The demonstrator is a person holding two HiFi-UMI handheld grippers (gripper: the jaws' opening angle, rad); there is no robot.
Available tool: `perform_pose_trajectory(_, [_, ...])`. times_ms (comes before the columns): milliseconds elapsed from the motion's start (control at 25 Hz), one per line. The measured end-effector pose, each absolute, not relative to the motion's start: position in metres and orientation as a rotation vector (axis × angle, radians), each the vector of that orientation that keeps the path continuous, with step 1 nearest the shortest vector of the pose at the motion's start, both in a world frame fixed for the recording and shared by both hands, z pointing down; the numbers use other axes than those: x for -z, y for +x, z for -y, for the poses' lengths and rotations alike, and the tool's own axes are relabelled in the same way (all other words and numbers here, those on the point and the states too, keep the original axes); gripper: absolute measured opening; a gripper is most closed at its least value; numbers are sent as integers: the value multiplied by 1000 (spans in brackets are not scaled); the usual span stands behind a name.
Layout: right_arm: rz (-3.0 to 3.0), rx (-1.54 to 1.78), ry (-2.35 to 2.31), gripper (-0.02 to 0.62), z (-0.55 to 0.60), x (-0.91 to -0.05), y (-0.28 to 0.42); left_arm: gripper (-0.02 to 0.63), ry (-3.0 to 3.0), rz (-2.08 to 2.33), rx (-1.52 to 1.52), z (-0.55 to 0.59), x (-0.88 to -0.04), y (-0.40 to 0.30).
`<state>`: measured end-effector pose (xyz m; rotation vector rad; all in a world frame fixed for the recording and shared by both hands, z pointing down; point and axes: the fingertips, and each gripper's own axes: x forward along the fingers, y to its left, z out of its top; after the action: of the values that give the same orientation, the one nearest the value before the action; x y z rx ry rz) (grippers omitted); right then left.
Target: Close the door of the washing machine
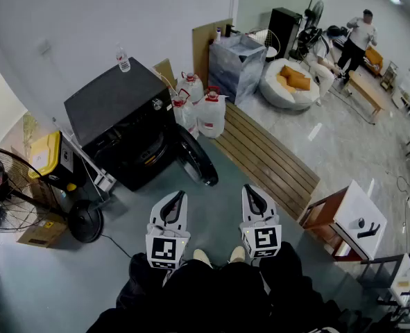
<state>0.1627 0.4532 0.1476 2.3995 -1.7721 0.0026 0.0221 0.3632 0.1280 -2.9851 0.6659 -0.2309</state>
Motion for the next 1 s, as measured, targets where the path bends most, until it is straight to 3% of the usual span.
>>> perform_pose_trajectory(480, [1767, -57, 2428, 17, -437, -160, 192, 29, -2987, -668, 253, -344, -138, 47])
perform_pose_trajectory(1000, [1918, -210, 2286, 17, -318, -217, 290, 29, -2984, -876, 440, -257, -189, 135])
